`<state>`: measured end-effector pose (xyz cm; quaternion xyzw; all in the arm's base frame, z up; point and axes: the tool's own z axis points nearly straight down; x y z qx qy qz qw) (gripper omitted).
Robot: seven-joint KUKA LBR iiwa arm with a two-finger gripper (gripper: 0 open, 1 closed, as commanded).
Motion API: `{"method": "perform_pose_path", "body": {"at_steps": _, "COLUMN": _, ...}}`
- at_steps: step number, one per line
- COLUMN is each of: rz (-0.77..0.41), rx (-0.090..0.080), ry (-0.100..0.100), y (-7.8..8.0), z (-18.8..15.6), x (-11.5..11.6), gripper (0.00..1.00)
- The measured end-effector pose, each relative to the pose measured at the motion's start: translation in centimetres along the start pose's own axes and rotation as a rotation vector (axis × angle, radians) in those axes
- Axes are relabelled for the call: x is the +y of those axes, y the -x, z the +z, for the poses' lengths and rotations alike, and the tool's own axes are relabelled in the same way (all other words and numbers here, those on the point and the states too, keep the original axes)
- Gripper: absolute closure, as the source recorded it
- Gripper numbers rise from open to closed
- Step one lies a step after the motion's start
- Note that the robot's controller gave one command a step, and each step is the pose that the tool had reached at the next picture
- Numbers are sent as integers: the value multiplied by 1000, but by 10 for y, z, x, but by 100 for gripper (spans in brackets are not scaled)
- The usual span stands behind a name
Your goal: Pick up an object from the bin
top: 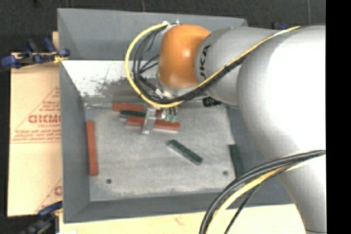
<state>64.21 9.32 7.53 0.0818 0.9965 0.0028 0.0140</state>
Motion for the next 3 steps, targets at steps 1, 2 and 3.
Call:
{"method": "perform_pose_path", "body": {"at_steps": 1, "rz": 4, "rx": 9, "ry": -2, "y": -1, "z": -6, "x": 0, "gripper": 100}}
{"method": "perform_pose_path", "body": {"at_steps": 2, "rz": 3, "rx": 24, "ry": -7, "y": -4, "z": -24, "x": -1, "gripper": 100}}
{"method": "perform_pose_path", "body": {"at_steps": 3, "rz": 2, "rx": 22, "ry": -5, "y": -2, "z": -39, "x": 0, "gripper": 100}}
